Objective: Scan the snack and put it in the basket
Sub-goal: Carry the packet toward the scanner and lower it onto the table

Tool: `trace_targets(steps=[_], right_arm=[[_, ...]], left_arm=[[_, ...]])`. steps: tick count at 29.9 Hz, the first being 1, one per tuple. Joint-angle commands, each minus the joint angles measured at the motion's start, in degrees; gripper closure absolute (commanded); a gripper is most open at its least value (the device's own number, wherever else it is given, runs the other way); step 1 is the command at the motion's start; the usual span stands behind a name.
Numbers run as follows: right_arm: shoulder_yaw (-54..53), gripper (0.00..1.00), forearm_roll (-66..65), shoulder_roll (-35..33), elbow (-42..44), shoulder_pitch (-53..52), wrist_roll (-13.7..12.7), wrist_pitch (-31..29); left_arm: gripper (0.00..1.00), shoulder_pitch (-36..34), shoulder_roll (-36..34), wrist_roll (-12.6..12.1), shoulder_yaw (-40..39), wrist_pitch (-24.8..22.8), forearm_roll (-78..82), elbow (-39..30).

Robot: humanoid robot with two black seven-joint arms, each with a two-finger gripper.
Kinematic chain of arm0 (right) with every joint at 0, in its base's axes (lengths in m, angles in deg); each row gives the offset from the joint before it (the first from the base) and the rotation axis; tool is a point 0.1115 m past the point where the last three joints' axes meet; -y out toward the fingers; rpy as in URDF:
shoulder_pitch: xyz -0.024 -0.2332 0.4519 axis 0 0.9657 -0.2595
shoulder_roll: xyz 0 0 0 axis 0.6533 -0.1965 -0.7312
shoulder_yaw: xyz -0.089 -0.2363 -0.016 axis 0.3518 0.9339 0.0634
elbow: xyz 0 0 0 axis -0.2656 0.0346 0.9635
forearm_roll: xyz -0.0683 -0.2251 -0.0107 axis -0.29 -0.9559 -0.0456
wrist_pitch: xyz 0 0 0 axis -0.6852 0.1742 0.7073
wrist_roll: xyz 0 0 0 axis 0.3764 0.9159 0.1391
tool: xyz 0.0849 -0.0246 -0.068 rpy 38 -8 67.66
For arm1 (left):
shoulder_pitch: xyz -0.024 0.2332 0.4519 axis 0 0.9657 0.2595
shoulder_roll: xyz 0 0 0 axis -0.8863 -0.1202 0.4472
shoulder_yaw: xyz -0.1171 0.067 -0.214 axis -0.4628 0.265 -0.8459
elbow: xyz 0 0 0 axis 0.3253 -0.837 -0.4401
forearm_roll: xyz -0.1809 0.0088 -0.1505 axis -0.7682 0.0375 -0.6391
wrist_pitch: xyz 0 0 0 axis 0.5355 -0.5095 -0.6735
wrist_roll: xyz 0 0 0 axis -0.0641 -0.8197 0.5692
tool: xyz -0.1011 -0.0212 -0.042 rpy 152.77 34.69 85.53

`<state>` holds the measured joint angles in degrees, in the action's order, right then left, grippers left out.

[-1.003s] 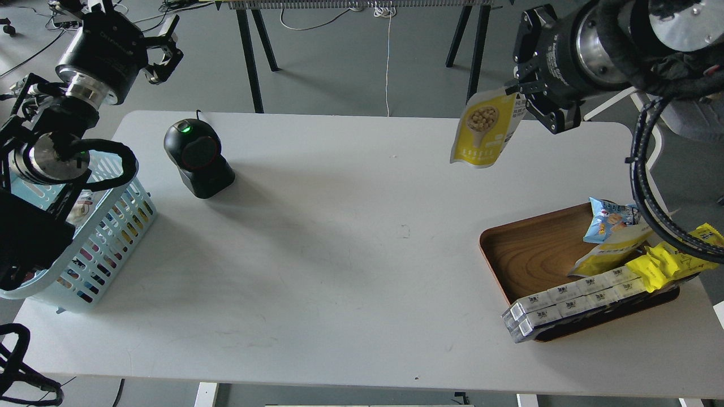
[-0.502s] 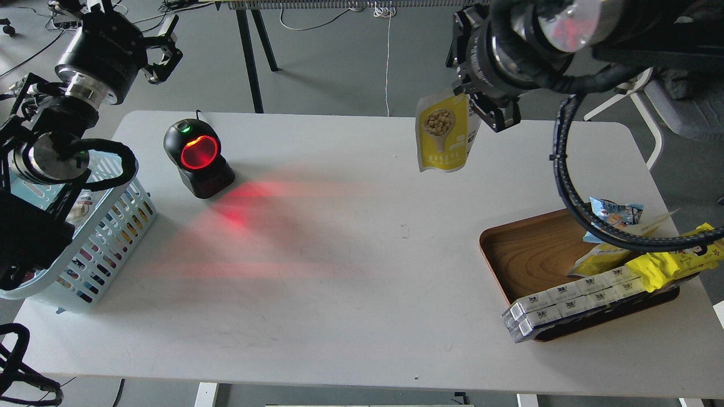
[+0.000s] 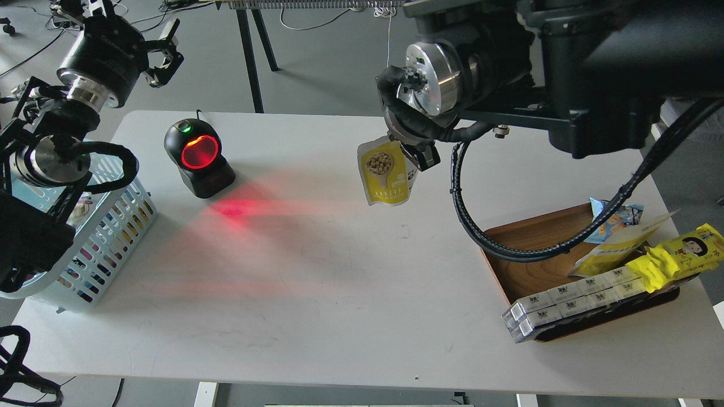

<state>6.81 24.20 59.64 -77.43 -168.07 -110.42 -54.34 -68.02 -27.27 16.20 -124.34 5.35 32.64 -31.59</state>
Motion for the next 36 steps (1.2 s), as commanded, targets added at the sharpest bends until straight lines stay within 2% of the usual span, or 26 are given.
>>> trace_targets(steps=[1,22,36], right_arm=[[-1.1,1.0,-1.1,1.7,2.9,3.3,0.0,0.0],[-13.9,1.0,-15.0,2.7,19.5,21.3,0.0,0.0],[-17.3,1.0,-17.9,2.7,16.8,24.0,0.0,0.0]], left_arm=[[0.0,0.0,0.0,0.0,0.0,0.0,0.0,0.0],[0.0,0.1,0.4,0.0,0.1,0.0,0.0,0.0],[0.0,0.1,0.7,0.0,0.2,0.1,0.0,0.0]])
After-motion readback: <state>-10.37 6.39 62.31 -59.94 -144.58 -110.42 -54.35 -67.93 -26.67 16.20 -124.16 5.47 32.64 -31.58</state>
